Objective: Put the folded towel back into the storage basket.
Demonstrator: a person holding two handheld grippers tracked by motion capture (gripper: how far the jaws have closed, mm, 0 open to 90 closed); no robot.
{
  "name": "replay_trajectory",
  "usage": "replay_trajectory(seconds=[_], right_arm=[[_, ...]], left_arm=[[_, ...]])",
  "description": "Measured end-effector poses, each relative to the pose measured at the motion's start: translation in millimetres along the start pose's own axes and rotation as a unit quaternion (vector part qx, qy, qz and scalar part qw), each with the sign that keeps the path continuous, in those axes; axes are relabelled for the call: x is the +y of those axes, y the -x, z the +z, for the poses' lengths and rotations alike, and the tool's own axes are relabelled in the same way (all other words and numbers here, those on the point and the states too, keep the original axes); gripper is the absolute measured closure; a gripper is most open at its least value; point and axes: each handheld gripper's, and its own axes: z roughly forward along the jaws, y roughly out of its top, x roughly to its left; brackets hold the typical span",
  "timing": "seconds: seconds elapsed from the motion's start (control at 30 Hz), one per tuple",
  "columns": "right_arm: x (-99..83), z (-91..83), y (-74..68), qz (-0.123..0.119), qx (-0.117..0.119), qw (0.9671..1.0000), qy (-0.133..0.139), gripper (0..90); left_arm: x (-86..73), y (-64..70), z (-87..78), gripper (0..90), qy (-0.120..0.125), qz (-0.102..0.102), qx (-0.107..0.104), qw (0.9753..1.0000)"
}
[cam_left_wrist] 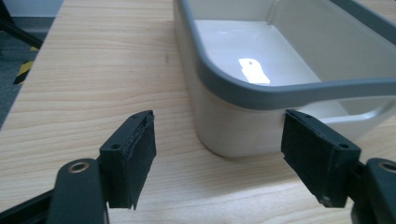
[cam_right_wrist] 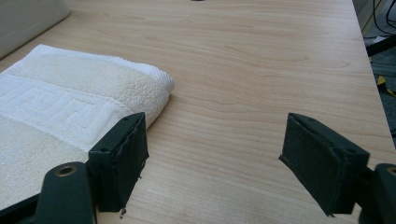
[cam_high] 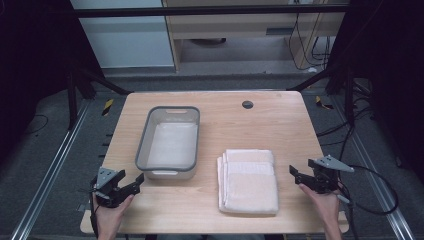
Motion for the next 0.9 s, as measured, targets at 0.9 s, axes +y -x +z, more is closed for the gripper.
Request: replay_trajectory(seconds=[0.9], right_arm=[[21.9, -8.7, -12.6, -0.017, 0.037, 0.9987, 0.032, 21.9]], left_arm=[[12.6, 27.8, -7.5, 29.1, 0.010, 0.014, -0.024, 0.9996]])
